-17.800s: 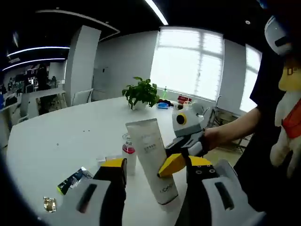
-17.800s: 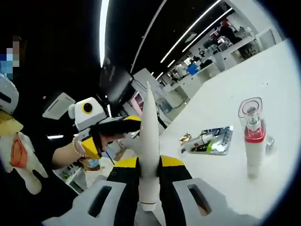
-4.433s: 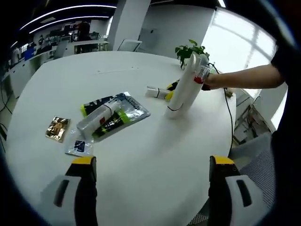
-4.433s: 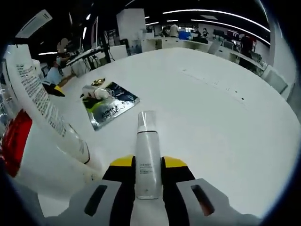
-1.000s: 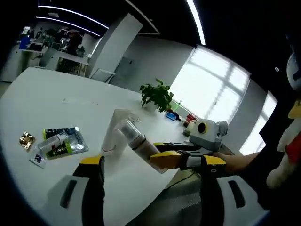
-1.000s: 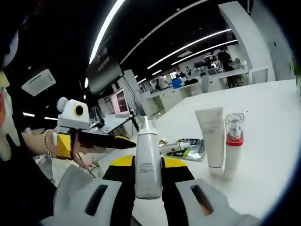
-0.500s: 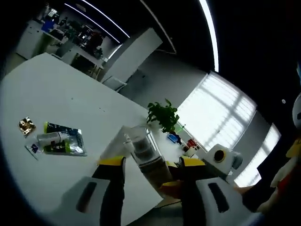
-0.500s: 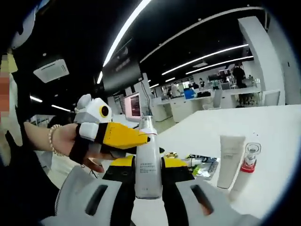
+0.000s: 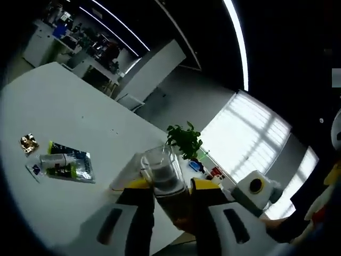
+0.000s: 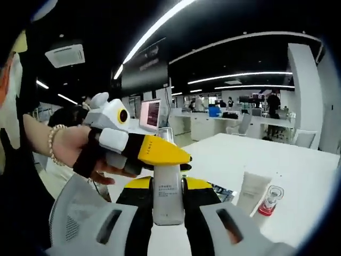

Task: Arrange the skincare products in the storage area until every visible bottle or jar stands upright without overlapping.

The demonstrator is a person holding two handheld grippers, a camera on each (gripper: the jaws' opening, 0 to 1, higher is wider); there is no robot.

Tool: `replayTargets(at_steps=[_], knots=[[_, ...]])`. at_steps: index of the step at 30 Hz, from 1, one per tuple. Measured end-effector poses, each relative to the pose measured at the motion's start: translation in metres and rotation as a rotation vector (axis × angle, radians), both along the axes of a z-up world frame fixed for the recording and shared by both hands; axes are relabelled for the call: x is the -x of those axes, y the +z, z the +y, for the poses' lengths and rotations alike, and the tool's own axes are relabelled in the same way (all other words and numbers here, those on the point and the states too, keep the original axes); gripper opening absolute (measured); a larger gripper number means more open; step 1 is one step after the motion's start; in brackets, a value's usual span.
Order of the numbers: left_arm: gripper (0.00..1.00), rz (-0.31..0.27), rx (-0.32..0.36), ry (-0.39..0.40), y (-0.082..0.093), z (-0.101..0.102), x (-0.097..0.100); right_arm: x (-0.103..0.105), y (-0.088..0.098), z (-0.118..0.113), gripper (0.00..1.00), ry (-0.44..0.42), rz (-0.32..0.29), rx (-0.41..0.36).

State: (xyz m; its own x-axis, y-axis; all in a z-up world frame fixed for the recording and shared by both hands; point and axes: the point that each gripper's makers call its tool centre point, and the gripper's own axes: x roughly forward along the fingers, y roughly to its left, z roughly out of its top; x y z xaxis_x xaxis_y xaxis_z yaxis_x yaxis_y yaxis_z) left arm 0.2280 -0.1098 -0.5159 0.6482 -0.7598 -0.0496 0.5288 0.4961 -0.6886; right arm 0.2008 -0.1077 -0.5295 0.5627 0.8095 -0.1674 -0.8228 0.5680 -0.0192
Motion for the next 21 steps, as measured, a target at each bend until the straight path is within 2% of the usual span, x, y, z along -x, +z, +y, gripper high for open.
replayTargets(at_steps=[2, 3, 4, 5, 6, 7, 9, 10, 13, 14, 16, 18, 19, 21], knots=[[0.18, -0.042, 0.026, -0.038, 0.013, 0.0, 0.001, 0.001, 0.01, 0.001, 0.21, 0.007, -0.006, -0.034], [0.17, -0.069, 0.054, -0.064, 0.023, 0.0, 0.003, 0.005, 0.02, 0.004, 0.22, 0.046, 0.009, -0.113], [0.16, -0.074, 0.062, -0.074, 0.026, 0.0, 0.003, 0.008, 0.024, 0.005, 0.23, 0.078, 0.038, -0.157], [0.16, -0.104, 0.067, -0.107, 0.034, 0.0, 0.005, 0.006, 0.026, 0.001, 0.23, 0.085, 0.079, -0.182], [0.16, -0.125, 0.066, -0.129, 0.04, 0.0, 0.007, 0.006, 0.029, 0.0, 0.23, 0.103, 0.089, -0.202], [0.16, -0.163, 0.071, -0.184, 0.049, -0.002, 0.013, 0.009, 0.033, 0.001, 0.24, 0.139, 0.105, -0.222], [0.16, -0.2, 0.08, -0.222, 0.061, -0.002, 0.016, 0.01, 0.04, 0.001, 0.27, 0.175, 0.112, -0.241], [0.16, -0.23, 0.086, -0.279, 0.07, -0.004, 0.022, 0.012, 0.046, 0.002, 0.29, 0.21, 0.111, -0.255], [0.16, -0.297, 0.069, -0.365, 0.087, -0.005, 0.029, 0.013, 0.058, 0.002, 0.34, 0.27, 0.152, -0.292], [0.16, -0.324, 0.043, -0.418, 0.091, -0.006, 0.035, 0.017, 0.064, 0.003, 0.33, 0.312, 0.189, -0.324], [0.16, -0.364, -0.013, -0.478, 0.093, -0.005, 0.039, 0.022, 0.073, 0.004, 0.29, 0.366, 0.197, -0.342], [0.16, -0.398, -0.059, -0.53, 0.092, -0.005, 0.044, 0.022, 0.075, 0.005, 0.28, 0.38, 0.195, -0.334], [0.16, -0.406, -0.064, -0.537, 0.093, -0.005, 0.044, 0.024, 0.076, 0.006, 0.29, 0.393, 0.193, -0.335], [0.16, -0.413, -0.056, -0.56, 0.096, -0.007, 0.047, 0.032, 0.075, 0.01, 0.31, 0.444, 0.23, -0.334]])
